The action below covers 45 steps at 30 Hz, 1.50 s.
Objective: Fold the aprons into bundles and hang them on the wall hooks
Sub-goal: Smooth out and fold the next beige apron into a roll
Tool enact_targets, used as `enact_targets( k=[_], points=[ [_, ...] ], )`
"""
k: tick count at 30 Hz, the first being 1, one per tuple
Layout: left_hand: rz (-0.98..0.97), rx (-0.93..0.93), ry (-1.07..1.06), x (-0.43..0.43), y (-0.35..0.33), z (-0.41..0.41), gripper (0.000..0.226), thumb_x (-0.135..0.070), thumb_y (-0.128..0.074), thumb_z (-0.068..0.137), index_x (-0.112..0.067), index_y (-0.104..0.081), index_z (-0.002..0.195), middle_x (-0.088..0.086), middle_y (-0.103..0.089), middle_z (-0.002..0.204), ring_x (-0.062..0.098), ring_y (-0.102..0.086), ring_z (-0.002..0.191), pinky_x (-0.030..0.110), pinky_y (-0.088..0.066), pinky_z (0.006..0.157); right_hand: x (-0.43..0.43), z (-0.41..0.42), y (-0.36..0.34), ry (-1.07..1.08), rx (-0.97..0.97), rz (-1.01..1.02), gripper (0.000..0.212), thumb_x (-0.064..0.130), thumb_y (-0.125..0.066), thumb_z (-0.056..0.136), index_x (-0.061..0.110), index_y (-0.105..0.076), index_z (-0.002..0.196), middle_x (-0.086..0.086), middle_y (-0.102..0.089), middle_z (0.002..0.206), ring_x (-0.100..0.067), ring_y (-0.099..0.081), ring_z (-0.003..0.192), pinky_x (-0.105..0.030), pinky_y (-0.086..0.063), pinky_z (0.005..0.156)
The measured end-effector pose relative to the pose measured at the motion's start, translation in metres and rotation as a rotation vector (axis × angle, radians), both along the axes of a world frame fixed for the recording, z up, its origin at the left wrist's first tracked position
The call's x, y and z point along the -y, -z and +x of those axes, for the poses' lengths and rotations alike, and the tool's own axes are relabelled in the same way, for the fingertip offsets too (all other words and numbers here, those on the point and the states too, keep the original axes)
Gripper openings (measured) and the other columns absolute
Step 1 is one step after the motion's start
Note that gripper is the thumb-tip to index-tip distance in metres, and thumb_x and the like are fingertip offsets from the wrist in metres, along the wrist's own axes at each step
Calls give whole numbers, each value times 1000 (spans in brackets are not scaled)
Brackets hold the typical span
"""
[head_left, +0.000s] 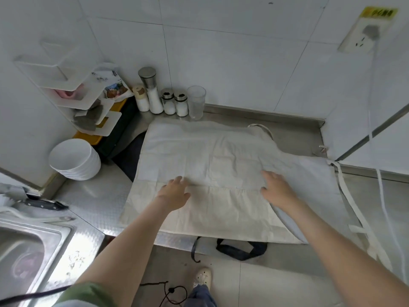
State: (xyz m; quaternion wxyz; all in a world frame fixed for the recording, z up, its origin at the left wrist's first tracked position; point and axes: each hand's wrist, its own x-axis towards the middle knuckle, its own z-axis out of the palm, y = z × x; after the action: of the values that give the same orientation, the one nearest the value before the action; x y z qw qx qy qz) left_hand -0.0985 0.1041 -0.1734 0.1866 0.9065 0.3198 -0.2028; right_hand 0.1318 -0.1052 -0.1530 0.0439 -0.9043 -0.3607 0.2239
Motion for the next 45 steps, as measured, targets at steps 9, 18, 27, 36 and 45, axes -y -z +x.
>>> enact_targets(
  k=[9, 18, 27, 36, 45],
  points=[
    [111, 205, -74, -88, -10, 78, 53, -19, -39, 99, -14, -22, 149, 6, -19, 156, 27, -27, 138, 37, -30, 107, -157, 24, 7, -149, 114, 158, 57, 24, -44, 96, 18, -25, 149, -1, -26, 155, -20, -23, 141, -32, -18, 111],
    [-8, -73, -64, -148, -8, 151, 26, -1, -44, 86, -4, -63, 104, 9, -65, 79, 31, -70, 84, 37, -57, 78, -223, 79, 21, -127, 65, 47, 30, 11, -35, 99, 12, -50, 125, -14, -57, 126, -32, -54, 113, -37, -44, 90],
    [180, 111, -14, -192, 14, 177, 31, -26, -40, 102, -9, -44, 127, 11, -46, 126, 30, -49, 117, 39, -43, 85, -245, 118, 27, -43, -65, -39, 59, 14, -52, 91, 15, -33, 146, -11, -44, 144, -31, -39, 131, -34, -34, 103],
    [95, 405, 248, -184, 1, 214, 64, -34, -64, 86, -30, -38, 144, 4, -31, 141, 23, -30, 129, 33, -24, 106, -267, 117, 3, -305, -128, -20, 18, 20, -57, 85, 27, -51, 69, 10, -47, 70, -18, -43, 92, -30, -29, 83],
    [306, 248, 607, -176, -55, 217, 18, -36, -50, 92, -22, -56, 102, -4, -68, 104, 14, -57, 112, 31, -17, 113, -231, 103, -50, -470, 52, 12, 16, 22, -54, 87, 20, -42, 98, -4, -53, 87, -30, -57, 92, -33, -36, 66]
  ],
)
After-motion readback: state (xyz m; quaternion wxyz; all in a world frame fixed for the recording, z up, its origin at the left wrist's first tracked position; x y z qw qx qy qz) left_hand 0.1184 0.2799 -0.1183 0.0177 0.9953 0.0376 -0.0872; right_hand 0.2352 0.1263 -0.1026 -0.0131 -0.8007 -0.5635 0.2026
